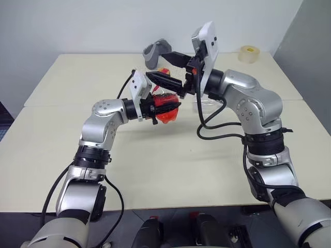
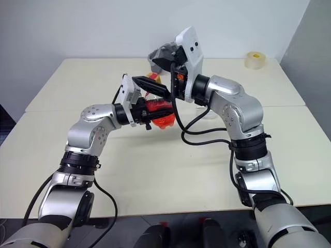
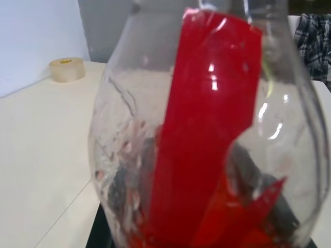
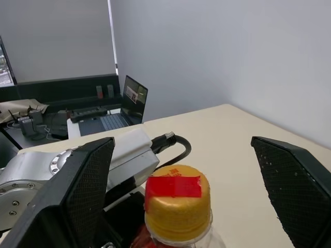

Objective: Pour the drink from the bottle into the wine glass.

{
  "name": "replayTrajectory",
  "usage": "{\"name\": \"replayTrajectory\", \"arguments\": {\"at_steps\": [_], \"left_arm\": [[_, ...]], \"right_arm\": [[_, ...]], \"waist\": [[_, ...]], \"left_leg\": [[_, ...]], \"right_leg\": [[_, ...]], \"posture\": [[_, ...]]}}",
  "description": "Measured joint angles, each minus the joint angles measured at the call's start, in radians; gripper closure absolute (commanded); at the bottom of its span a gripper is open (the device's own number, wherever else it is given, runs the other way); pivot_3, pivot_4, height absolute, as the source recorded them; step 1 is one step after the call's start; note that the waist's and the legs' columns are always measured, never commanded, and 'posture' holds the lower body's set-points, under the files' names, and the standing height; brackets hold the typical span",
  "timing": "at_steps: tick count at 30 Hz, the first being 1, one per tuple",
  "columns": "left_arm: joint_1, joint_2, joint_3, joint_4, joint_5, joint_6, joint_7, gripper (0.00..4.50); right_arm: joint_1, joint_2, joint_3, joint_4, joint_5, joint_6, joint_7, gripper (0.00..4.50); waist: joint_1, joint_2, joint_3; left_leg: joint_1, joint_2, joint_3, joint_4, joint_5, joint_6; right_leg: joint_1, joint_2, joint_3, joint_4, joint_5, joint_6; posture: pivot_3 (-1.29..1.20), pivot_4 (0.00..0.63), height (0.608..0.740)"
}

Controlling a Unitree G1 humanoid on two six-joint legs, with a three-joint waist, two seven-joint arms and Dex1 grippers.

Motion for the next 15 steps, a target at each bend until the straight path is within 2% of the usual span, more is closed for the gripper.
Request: {"name": "replayTrajectory", "arguments": {"at_steps": [4, 6, 8, 13, 15], "left_arm": [[-0.002, -0.001, 0.0, 0.018, 0.005, -0.012, -0.001, 3.21], [-0.002, -0.004, 0.0, 0.019, 0.006, -0.012, -0.001, 3.21], [-0.002, -0.005, 0.0, 0.019, 0.006, -0.012, -0.001, 3.21], [-0.003, -0.005, 0.0, 0.025, 0.007, -0.013, 0.0, 3.21], [-0.003, -0.005, 0.0, 0.029, 0.007, -0.013, 0.0, 3.21]], "right_arm": [[0.003, -0.001, 0.001, 0.007, 0.0, 0.0, 0.003, 0.0], [0.002, -0.001, 0.001, 0.017, 0.0, -0.001, 0.004, 0.38], [0.002, -0.001, 0.001, 0.03, 0.0, -0.001, 0.007, 0.93], [0.002, 0.001, 0.005, 0.032, 0.003, -0.001, 0.025, 2.76], [0.002, 0.001, 0.009, 0.032, 0.002, -0.001, 0.027, 3.25]], "waist": [[-0.005, 0.0, 0.0], [-0.007, 0.0, 0.0], [-0.007, 0.0, 0.0], [-0.009, 0.0, 0.0], [-0.01, 0.0, 0.0]], "left_leg": [[0.0, 0.0, 0.0, 0.0, 0.0, 0.0], [0.0, 0.0, 0.0, 0.0, 0.0, 0.0], [0.0, 0.0, 0.0, 0.0, 0.0, 0.0], [0.0, 0.0, 0.0, 0.0, 0.0, 0.0], [0.0, 0.0, 0.0, 0.0, 0.0, 0.0]], "right_leg": [[0.0, 0.0, 0.0, 0.0, 0.0, 0.0], [0.0, 0.0, 0.0, 0.0, 0.0, 0.0], [0.0, 0.0, 0.0, 0.0, 0.0, 0.0], [0.0, 0.0, 0.0, 0.001, 0.0, 0.0], [0.0, 0.0, 0.0, 0.001, 0.0, 0.0]], "posture": [[0.0, 0.15, 0.74], [0.0, 0.15, 0.74], [0.0, 0.15, 0.74], [0.0, 0.15, 0.74], [0.0, 0.15, 0.74]]}}
